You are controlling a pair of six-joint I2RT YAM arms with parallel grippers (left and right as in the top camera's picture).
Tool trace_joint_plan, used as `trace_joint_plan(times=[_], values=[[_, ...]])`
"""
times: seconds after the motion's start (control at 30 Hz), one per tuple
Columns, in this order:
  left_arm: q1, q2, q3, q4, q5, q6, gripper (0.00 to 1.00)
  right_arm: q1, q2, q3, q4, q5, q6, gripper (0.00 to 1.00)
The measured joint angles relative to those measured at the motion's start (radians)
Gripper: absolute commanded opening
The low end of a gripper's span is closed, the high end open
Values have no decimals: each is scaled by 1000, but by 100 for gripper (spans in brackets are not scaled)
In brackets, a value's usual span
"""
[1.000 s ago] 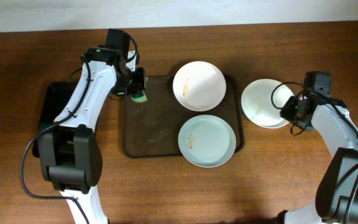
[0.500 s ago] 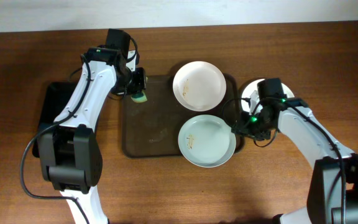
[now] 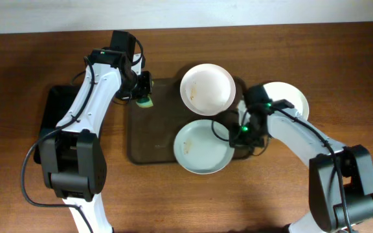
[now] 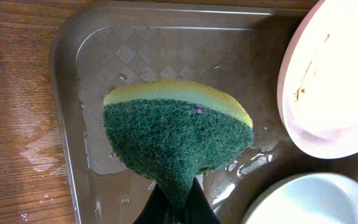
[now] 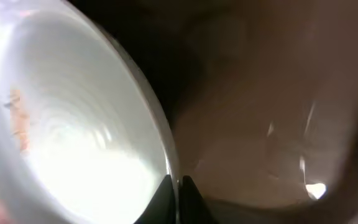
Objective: Clean dirty plates on tray and stack at the side
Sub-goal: 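Grasp the cream plate rim with the right gripper and pull it center, then scrub the cream plate with the sponge in the left gripper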
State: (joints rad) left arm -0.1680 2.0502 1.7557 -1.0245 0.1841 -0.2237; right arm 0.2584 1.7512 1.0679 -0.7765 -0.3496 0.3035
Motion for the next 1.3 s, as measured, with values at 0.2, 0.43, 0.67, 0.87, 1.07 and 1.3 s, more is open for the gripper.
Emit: trace_joint_plan(times=[0.2, 0.43, 0.67, 0.87, 1.07, 1.3], values=[[19, 0, 0, -31, 0, 45, 0, 226, -9, 99, 111, 87, 137, 4], [66, 0, 0, -78, 0, 104, 0, 311, 35, 144, 136, 222, 309, 4], [64, 0, 0, -97, 0, 129, 1, 329, 197, 231, 181, 209, 401, 4], [1, -1, -149, 37, -12, 187, 1, 323, 229, 232, 196, 150, 427, 4], [-16, -6, -356, 226, -20, 204, 0, 323, 230, 232, 200, 138, 426, 4], [-18, -29, -406, 186, 127, 251, 0, 318, 231, 232, 194, 138, 426, 4]])
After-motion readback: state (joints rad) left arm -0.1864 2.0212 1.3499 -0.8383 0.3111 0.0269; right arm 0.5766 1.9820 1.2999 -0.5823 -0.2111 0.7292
